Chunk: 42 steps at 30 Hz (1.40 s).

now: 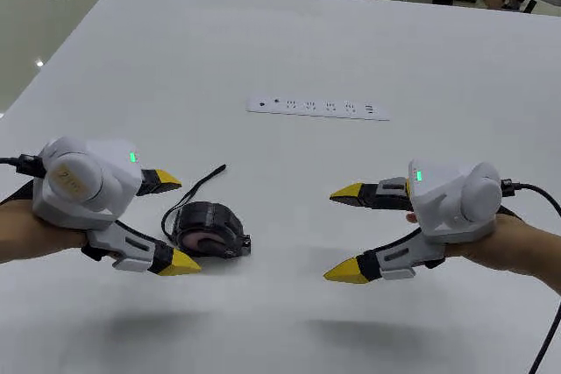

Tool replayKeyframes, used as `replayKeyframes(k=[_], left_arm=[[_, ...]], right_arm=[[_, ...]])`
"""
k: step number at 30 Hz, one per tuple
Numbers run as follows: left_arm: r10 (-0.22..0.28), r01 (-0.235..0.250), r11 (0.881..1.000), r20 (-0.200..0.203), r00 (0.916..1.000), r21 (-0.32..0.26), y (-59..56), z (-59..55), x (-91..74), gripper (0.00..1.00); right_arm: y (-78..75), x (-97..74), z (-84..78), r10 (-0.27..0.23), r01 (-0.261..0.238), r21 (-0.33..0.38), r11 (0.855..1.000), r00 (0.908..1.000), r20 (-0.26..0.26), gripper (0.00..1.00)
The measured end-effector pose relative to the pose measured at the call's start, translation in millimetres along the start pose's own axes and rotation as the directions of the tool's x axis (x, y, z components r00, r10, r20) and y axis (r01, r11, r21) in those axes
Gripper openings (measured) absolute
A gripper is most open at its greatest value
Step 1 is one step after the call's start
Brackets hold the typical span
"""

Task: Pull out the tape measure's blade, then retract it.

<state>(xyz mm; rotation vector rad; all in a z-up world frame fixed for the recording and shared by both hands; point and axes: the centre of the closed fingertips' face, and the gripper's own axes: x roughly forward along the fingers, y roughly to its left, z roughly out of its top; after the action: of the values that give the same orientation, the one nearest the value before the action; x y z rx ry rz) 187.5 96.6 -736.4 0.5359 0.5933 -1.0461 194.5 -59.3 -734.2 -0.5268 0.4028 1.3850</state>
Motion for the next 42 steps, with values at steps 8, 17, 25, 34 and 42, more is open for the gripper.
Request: replayKeyframes(k=[8, 17, 25, 34, 42], left_arm=[[-0.02, 0.021, 0.999, -0.034, 0.9992, 0.036, 5.7, -7.8, 8.2, 0.67], [-0.041, 0.043, 0.998, -0.04, 0.9984, 0.051, 9.4, -9.8, 17.1, 0.66], [-0.063, 0.068, 0.993, -0.055, 0.9965, 0.093, 12.6, -10.2, 25.5, 0.62], [-0.094, 0.104, 0.987, -0.083, 0.9921, 0.122, 10.1, -14.7, 29.7, 0.53], [-0.128, 0.143, 0.98, -0.114, 0.9852, 0.14, 7.3, -20.3, 33.7, 0.45]], right_arm=[[-3.2, 16.4, -2.3, 0.034, -0.034, -0.017, 0.999, 0.9994, -0.008, 0.63], [-10.2, 33.6, -5.3, 0.046, -0.046, -0.03, 0.998, 0.9989, -0.011, 0.58], [-9.4, 51.1, -5.0, 0.063, -0.063, -0.04, 0.997, 0.9979, -0.013, 0.54], [-5.9, 71.3, -2.4, 0.088, -0.088, -0.049, 0.995, 0.996, -0.015, 0.48], [-4.1, 86.5, -0.4, 0.103, -0.103, -0.054, 0.993, 0.9946, -0.015, 0.4]])
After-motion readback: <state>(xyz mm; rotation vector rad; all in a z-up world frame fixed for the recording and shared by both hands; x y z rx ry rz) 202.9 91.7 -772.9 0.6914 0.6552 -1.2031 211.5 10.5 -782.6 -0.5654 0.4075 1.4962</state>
